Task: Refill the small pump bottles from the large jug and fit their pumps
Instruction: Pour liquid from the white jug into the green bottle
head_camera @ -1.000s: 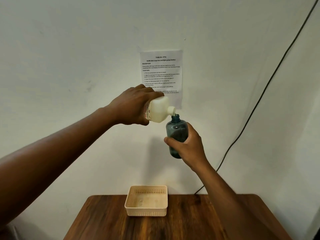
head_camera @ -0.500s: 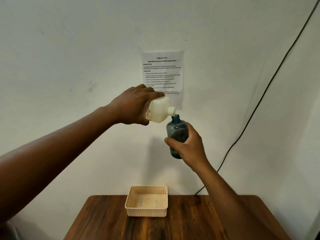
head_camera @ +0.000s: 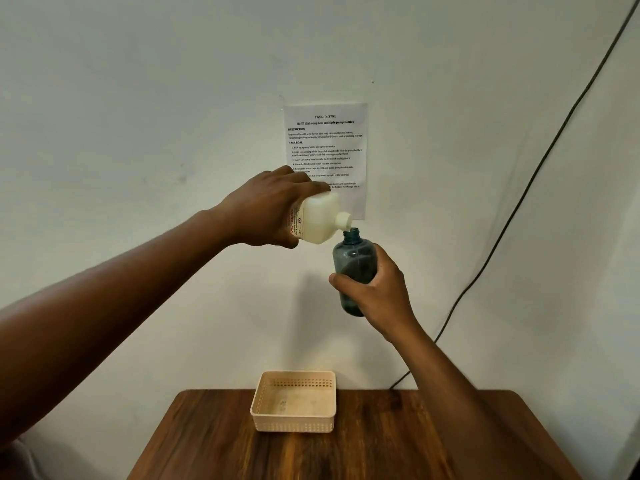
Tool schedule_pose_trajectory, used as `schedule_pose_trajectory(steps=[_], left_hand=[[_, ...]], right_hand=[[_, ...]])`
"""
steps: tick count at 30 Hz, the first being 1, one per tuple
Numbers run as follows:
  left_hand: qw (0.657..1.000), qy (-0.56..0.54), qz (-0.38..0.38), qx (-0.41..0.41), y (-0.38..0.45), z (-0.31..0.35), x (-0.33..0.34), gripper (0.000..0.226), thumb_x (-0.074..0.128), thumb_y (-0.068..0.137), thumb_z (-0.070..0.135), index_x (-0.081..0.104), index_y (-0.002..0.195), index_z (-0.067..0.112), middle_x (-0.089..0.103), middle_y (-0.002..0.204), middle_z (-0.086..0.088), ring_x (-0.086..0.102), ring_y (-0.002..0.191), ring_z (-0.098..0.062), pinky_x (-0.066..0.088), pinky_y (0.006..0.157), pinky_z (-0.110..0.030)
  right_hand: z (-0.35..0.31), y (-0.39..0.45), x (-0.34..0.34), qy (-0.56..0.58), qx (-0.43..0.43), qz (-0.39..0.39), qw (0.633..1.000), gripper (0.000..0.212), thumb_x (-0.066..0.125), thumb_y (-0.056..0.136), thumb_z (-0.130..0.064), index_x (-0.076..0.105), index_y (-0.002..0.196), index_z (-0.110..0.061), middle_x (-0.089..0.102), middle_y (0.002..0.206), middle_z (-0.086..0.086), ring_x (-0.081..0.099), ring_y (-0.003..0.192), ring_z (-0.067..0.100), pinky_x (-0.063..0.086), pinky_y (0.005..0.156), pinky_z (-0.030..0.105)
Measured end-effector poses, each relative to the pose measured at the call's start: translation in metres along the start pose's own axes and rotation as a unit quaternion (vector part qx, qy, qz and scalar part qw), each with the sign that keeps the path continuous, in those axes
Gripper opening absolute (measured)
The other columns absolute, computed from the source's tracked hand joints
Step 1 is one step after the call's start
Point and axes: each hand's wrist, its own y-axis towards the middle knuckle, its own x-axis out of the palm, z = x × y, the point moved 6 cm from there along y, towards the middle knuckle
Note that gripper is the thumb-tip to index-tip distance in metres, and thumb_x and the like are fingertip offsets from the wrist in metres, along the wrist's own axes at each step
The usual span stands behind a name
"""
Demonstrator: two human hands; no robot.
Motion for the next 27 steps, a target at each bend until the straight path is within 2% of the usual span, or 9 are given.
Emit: schedule_pose_trajectory(steps=[5,9,14,18,23,27], left_hand=[[1.0,0.004,0.002,0.002,0.0005,0.0002,-0.0038,0.094,0.09,0.066,0.033,0.049,0.151,0.026,0.064,0.134,-0.001,0.055,0.118,-0.029,0.051,0.095,-0.044],[1.0,0.005,0.001,0.005,-0.0003,0.0,-0.0051,0.093,0.089,0.068,0.034,0.048,0.151,0.027,0.064,0.134,-0.001,0.055,0.118,-0.029,0.051,0.095,-0.044],[1.0,0.006,0.0,0.005,-0.0006,-0.0005,-0.0058,0.094,0.089,0.067,0.034,0.048,0.151,0.027,0.064,0.134,-0.001,0.055,0.119,-0.028,0.051,0.096,-0.045],[1.0,0.007,0.002,0.005,-0.0009,-0.0017,-0.0052,0.094,0.089,0.067,0.034,0.048,0.151,0.027,0.064,0.132,-0.001,0.055,0.117,-0.028,0.051,0.094,-0.042],[1.0,0.008,-0.004,0.004,-0.0012,-0.0025,-0.004,0.094,0.089,0.068,0.035,0.047,0.152,0.028,0.063,0.134,0.0,0.054,0.117,-0.027,0.051,0.094,-0.043],[1.0,0.012,-0.007,0.006,-0.0009,-0.0032,-0.0048,0.095,0.089,0.067,0.034,0.048,0.152,0.026,0.064,0.133,0.0,0.055,0.117,-0.028,0.051,0.094,-0.044]], right_hand=[[-0.0013,0.001,0.0005,0.002,0.002,0.002,1.0,0.067,0.084,0.075,-0.034,0.047,0.131,-0.035,0.057,0.121,-0.013,0.058,0.103,0.005,0.052,0.077,0.017],[-0.0042,0.0004,0.0008,-0.003,-0.001,0.0,1.0,0.064,0.083,0.076,-0.033,0.046,0.127,-0.038,0.056,0.118,-0.016,0.057,0.1,0.002,0.049,0.072,0.01],[-0.0045,0.0,0.0015,0.001,0.0,-0.001,1.0,0.065,0.083,0.076,-0.031,0.048,0.131,-0.033,0.059,0.122,-0.01,0.058,0.104,0.006,0.05,0.075,0.013],[-0.0042,-0.0003,0.0027,0.002,-0.002,-0.002,1.0,0.064,0.083,0.076,-0.032,0.047,0.128,-0.037,0.058,0.119,-0.013,0.058,0.102,0.006,0.05,0.074,0.014],[-0.0043,-0.0003,0.0038,0.0,-0.001,-0.002,1.0,0.062,0.083,0.075,-0.034,0.046,0.123,-0.042,0.054,0.109,-0.028,0.058,0.099,0.003,0.047,0.064,0.007],[-0.0034,0.0006,0.0043,0.0,-0.001,-0.002,1.0,0.061,0.083,0.075,-0.034,0.047,0.124,-0.04,0.057,0.112,-0.023,0.058,0.1,0.003,0.049,0.065,0.008]])
